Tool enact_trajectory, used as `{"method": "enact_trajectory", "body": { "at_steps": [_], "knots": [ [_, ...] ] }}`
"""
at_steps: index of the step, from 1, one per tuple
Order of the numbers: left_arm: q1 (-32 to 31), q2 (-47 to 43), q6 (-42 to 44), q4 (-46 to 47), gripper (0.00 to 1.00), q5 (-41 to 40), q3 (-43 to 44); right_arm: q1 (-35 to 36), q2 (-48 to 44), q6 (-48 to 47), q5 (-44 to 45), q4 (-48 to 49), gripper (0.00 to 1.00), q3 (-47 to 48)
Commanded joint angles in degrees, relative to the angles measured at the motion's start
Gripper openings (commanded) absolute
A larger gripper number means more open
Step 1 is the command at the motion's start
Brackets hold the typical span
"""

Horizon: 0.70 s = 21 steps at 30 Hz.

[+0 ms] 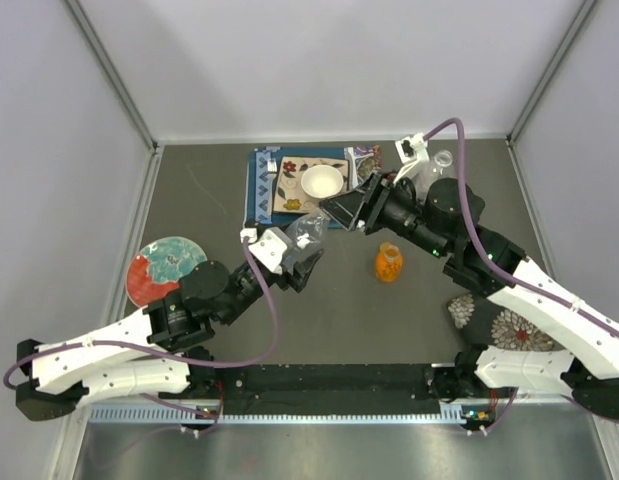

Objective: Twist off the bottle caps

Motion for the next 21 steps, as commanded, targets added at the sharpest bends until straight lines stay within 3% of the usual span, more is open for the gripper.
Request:
{"method": "enact_trajectory", "body": {
  "at_steps": [1, 13, 17, 21],
  "knots": [
    [-0.4, -0.4, 0.6, 3.9, 0.36, -0.9, -0.4, 0.1, -0.5, -0.1, 0.0, 4.8, 0.56, 1.8],
    [-0.4, -1.1, 0.7, 4.4, 0.37, -1.9, -1.2, 0.2, 0.9, 0.4, -1.7, 6.4, 0.49, 0.5],
    [-0.4, -1.6, 0.9, 4.8, 0.38, -2.5, -1.6, 0.2, 0.4, 0.5, -0.4, 5.6, 0.60, 0.0],
    [-0.3, -2.0, 1.2, 5.2, 0.38, -2.8, -1.9, 0.1, -0.4, 0.4, 1.4, 5.2, 0.64, -0.6]
  ]
}}
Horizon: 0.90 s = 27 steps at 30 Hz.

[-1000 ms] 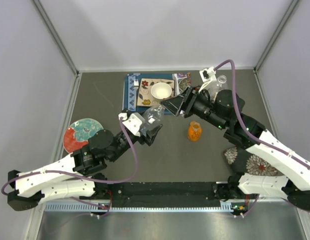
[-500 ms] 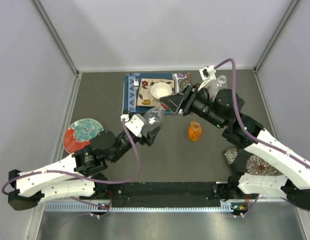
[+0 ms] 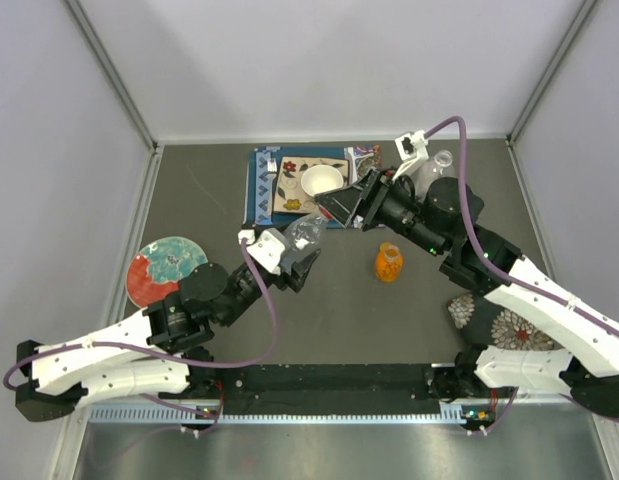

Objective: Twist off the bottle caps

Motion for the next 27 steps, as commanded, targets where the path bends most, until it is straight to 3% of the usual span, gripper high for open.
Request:
{"method": "enact_trajectory", "body": {
  "at_steps": [1, 14, 22, 27],
  "knots": [
    [-0.2, -1.4, 0.9, 4.7, 0.38, -1.4, -0.5, 0.1, -1.0, -0.1, 1.8, 1.0, 0.64, -0.4],
    [-0.2, -1.5, 1.0, 4.8, 0.38, -1.6, -0.5, 0.1, 0.7, 0.0, -0.1, 0.9, 0.57, 0.0],
    [-0.2, -1.9, 1.4, 5.1, 0.38, -1.9, -0.6, 0.1, 0.1, 0.4, 2.5, 0.0, 0.70, -1.7],
    [-0.2, -1.9, 1.3, 5.3, 0.38, -1.7, -0.8, 0.1, 0.5, 0.3, 2.0, 0.1, 0.64, -1.6]
  ]
}}
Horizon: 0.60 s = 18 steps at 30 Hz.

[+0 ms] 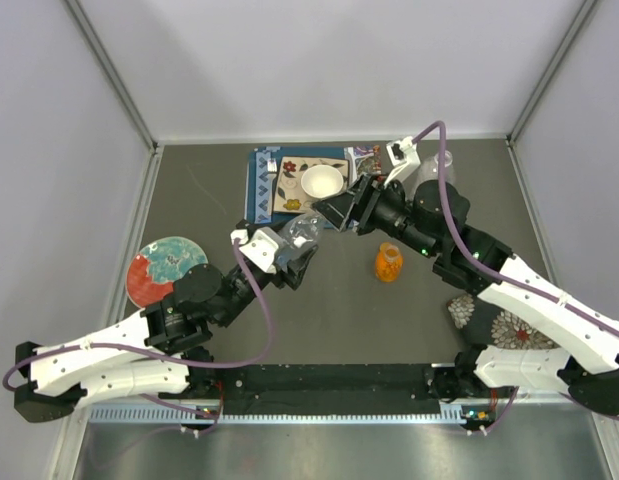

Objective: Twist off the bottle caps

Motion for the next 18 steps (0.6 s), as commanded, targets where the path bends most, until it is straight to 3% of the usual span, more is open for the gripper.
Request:
{"method": "enact_trajectory", "body": {
  "at_steps": [1, 6, 15, 18],
  "knots": [
    [-0.2, -0.6, 0.7, 3.6, 0.38, -0.6, -0.5, 0.1, -0.4, 0.1, 0.5, 1.3, 0.61, 0.2],
    [-0.2, -0.4, 0.6, 3.8, 0.38, -0.2, -0.7, 0.1, -0.5, 0.3, -0.6, 2.6, 0.47, -0.4],
    [-0.2, 0.5, 0.5, 3.5, 0.40, -0.3, -0.6, 0.1, -0.4, 0.3, -3.4, 4.4, 0.00, -0.9],
    [-0.2, 0.9, 0.4, 3.3, 0.42, -0.6, -0.5, 0.1, -0.7, 0.5, -5.2, 4.5, 0.00, -0.9]
  ]
}}
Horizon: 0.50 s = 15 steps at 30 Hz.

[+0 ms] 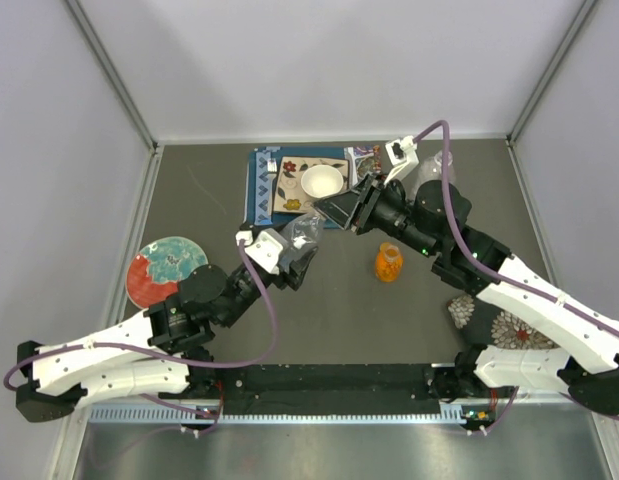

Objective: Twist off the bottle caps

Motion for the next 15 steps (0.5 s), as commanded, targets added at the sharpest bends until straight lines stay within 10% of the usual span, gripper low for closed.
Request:
{"method": "enact_trajectory", "body": {
  "at_steps": [1, 15],
  "knots": [
    [-0.2, 0.7, 0.0, 3.1, 0.42, -0.1, 0.6, 0.1, -0.7, -0.4, -3.3, 1.7, 0.00, -0.2],
    [-0.2, 3.6, -0.2, 1.9, 0.17, -0.1, 2.3, 0.9, -0.7, 0.2, -5.5, -0.2, 0.00, 1.0]
  ]
}}
